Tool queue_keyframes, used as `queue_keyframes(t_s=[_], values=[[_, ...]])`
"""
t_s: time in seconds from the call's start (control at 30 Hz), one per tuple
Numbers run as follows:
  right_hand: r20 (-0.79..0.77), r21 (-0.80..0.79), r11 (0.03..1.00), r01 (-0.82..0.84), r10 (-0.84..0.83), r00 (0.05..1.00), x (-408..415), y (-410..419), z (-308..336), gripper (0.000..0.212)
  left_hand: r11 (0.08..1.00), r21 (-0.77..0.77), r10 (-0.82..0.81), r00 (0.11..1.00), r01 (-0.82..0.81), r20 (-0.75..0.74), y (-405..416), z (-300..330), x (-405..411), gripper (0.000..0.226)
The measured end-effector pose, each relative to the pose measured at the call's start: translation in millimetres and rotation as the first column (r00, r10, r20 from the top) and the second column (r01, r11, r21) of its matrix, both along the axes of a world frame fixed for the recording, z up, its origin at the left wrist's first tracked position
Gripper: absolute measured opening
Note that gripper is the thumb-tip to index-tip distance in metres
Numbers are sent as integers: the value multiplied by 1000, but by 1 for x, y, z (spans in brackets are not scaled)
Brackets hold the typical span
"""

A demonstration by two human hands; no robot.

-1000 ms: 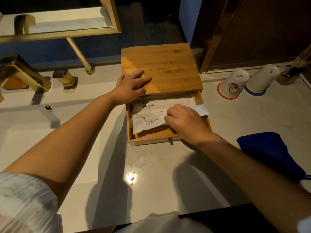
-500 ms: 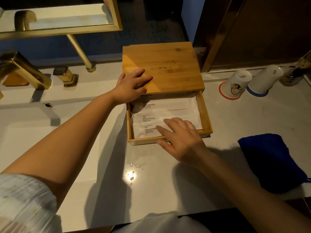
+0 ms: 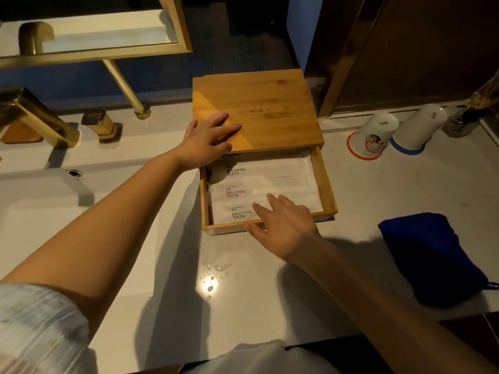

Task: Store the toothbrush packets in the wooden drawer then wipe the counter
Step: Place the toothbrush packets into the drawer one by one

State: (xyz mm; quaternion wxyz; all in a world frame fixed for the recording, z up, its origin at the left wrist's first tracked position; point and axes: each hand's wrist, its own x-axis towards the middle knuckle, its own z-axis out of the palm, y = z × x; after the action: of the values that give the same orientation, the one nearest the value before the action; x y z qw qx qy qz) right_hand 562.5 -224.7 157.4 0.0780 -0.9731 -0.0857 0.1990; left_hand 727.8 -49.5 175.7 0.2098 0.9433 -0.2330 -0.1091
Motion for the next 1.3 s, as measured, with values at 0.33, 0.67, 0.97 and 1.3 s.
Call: queue_keyframes(t_s=[0.33,0.67,0.97,1.3], values=[[-42,-84,996,15,-19,999,2,-13,2,70,1000,-6,5,1000,-5,-5,-1,4,-3,47],[387,59,997,47,-67,920,-34,-15,5,55,1000,-7,8,1000,-8,-11,-1,4,-3,47],[357,-95,992,78,-39,933,-96,-39,-27,60,1000,-4,-5,1000,5,-20,-1,5,-2,48],[382,-153,979,134,-67,922,-77,-34,-46,71,997,68,-31,1000,30,6,0,4,-2,47]])
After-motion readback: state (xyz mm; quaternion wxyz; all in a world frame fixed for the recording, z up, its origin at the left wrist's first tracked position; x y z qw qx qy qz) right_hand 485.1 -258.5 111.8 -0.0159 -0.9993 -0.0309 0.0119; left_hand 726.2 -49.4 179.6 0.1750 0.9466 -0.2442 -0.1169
